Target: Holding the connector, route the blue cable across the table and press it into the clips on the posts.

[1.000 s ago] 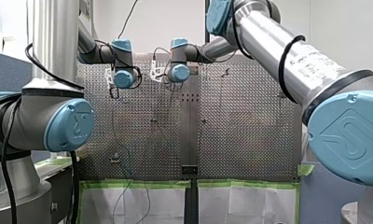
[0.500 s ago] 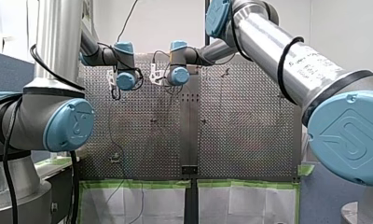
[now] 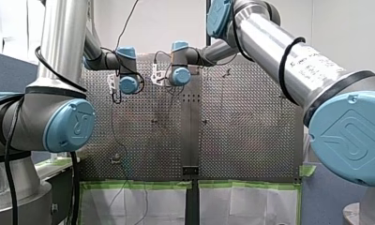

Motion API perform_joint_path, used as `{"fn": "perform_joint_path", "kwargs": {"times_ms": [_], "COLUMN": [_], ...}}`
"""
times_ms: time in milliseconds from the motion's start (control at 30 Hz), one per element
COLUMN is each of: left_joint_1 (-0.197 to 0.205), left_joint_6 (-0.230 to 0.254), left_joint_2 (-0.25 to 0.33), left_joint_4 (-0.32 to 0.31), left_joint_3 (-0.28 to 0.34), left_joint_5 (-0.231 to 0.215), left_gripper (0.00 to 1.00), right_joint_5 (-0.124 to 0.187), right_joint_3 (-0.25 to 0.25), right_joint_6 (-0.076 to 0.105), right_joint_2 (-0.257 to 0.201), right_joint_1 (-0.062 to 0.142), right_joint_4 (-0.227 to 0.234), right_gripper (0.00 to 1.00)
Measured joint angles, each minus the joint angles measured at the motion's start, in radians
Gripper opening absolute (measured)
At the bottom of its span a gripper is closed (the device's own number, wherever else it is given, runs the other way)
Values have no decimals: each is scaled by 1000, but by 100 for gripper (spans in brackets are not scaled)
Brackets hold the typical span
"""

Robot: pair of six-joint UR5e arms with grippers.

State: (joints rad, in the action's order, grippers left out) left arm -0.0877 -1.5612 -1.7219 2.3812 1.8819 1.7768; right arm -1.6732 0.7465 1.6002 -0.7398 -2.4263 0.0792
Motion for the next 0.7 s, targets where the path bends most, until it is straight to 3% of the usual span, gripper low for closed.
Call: {"fn": "perform_joint_path", "kwargs": {"times_ms": [33,100,133,200,233,300,333,400,467,700], "left_joint_1": [0,0,0,0,-1,-2,-2,-3,-4,-7], "left_joint_6": [0,1,1,0,0,0,0,-1,-1,1], "left_joint_2": [0,-1,-1,-1,-1,-1,-1,-1,-1,10], "left_joint_4": [0,0,1,3,4,7,8,9,11,12], "left_joint_3": [-1,-1,-2,-2,-3,-2,-2,-1,0,11], "left_joint_5": [0,-1,-1,-3,-3,-2,-2,0,1,20], "left_gripper": [100,85,85,58,58,31,31,6,2,2], "right_joint_5": [0,0,0,0,1,1,1,1,1,0], "right_joint_3": [0,0,0,0,0,0,0,0,0,0], "right_joint_6": [0,0,0,0,0,0,0,0,0,6], "right_joint_2": [0,0,0,0,0,0,0,0,0,0], "right_joint_1": [0,0,1,1,1,2,2,2,2,2], "right_joint_4": [0,0,0,0,0,-1,-1,-1,-1,-2], "right_gripper": [0,0,0,0,0,0,0,0,0,0]}}
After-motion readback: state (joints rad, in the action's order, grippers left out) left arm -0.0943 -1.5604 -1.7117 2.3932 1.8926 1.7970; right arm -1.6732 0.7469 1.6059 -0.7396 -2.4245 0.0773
